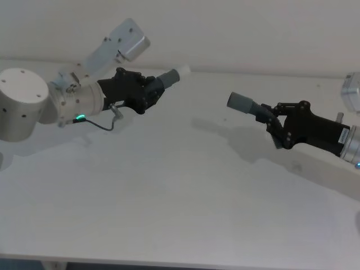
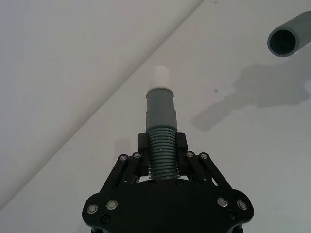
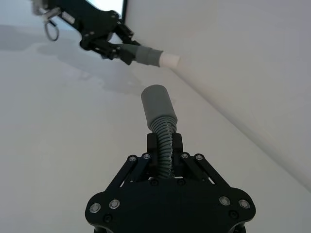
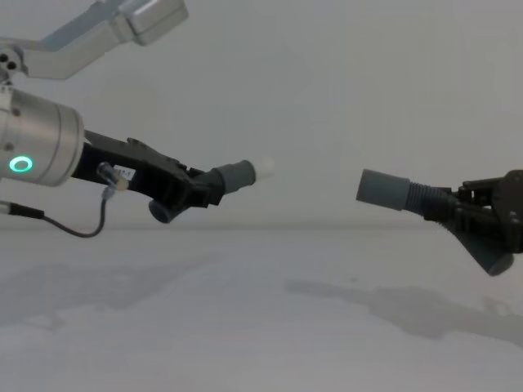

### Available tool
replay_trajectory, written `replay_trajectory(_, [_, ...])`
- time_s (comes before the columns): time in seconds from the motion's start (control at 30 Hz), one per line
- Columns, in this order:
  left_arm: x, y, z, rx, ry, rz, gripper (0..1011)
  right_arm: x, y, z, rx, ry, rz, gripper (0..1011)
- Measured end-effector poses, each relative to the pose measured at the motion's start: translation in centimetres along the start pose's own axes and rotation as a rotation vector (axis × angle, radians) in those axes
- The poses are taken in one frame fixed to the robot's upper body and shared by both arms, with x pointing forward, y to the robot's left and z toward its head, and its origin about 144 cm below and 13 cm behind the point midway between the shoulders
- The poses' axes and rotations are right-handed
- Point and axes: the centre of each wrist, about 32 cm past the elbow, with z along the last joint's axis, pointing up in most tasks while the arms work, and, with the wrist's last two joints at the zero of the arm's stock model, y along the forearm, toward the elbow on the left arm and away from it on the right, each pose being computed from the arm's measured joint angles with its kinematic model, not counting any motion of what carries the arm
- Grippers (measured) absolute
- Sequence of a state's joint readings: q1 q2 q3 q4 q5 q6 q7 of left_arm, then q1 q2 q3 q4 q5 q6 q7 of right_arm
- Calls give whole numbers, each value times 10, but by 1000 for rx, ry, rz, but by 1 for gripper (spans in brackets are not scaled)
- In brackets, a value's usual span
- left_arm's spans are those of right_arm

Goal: Use both hands to pick up one end of the pipe from the table, align the ends, and insert them.

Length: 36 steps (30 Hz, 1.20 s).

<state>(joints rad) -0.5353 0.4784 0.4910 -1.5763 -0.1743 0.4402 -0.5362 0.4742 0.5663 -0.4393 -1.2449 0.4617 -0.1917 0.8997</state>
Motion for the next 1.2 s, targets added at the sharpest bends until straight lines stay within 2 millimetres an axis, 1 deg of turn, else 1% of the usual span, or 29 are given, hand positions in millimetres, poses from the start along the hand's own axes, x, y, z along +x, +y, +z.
replay_trajectory(0.5, [22,14,5,-20,-58,-145,308,19,-8,1,3,-109,132,161])
replay_trajectory(0.93, [39,19,14,-48,-92,-316,308,25,-7,4,-27,-167,182,161])
replay_trajectory(1.2, [43,19,18,-54,-99,-386,308,26,-5,5,-38,-179,194,161])
